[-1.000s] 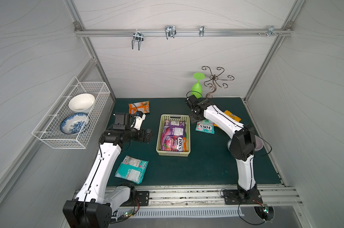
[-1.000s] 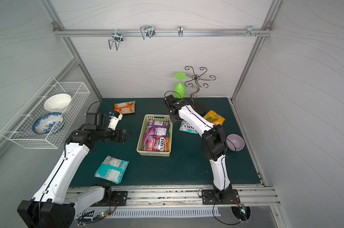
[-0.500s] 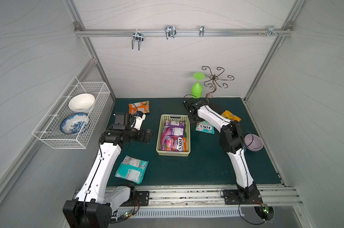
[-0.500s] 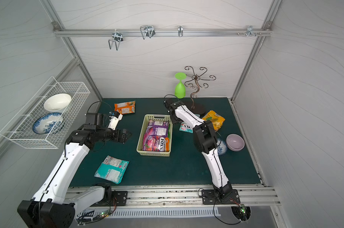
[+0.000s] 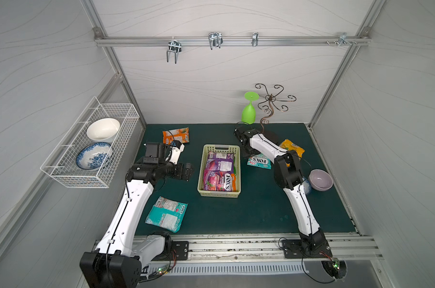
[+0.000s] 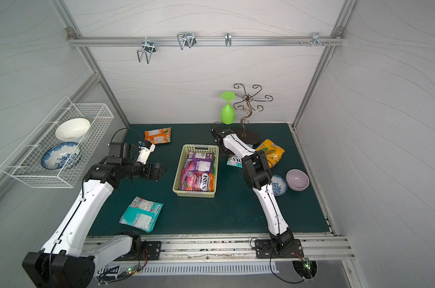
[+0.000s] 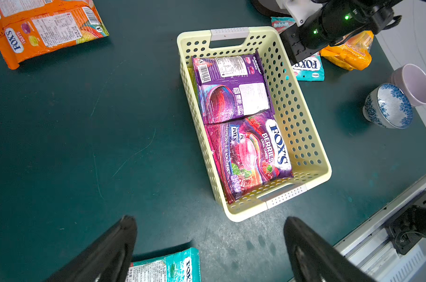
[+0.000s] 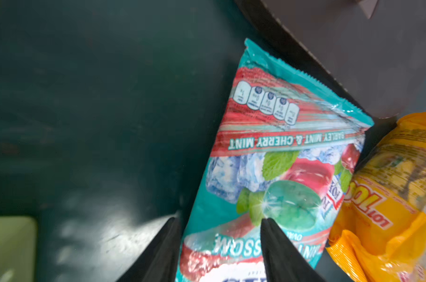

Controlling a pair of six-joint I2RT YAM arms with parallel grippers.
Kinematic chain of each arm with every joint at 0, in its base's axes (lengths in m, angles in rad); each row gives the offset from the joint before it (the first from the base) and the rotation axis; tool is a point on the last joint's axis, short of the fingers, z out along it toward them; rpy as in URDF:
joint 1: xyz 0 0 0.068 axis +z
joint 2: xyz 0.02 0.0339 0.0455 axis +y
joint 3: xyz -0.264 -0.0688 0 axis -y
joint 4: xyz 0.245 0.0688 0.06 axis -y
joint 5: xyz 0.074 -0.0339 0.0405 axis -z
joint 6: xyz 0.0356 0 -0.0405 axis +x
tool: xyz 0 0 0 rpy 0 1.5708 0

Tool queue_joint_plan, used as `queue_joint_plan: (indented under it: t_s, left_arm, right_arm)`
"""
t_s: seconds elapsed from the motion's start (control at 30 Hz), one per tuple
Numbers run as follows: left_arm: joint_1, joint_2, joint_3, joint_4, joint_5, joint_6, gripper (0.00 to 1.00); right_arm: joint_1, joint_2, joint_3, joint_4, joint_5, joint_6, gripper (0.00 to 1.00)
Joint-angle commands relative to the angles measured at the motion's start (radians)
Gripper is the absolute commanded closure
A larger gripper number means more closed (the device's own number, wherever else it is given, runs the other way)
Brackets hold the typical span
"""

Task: Put the candies in the basket
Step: Pick up the candy at the center of the board.

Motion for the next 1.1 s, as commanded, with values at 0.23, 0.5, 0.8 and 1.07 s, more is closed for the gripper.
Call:
queue_joint_plan:
  t_s: [0.23,0.5,0.8,1.07]
  left_arm:
    - [-0.003,0.000,0.035,0.009,-0.010,0.010,0.02]
    - [-0.004,-0.015,0.036,0.006,-0.008,0.010,0.02]
    - [-0.007,-0.015,0.025,0.023,0.004,0.007,0.02]
    - [-0.006,-0.015,0.020,0.026,0.006,0.008,0.02]
  right_arm:
    - [-0.014,0.036,-0.004,0.014,-0.031,0.000,0.66]
    - [-0.012,-0.059,-0.077,0.035,-0.038,-0.004,1.00]
    - [0.003,-0.205,-0.166,0.056,-0.060,-0.016,1.00]
    - [0.031,-0.346,-0.219,0.072,-0.098,-0.064,1.00]
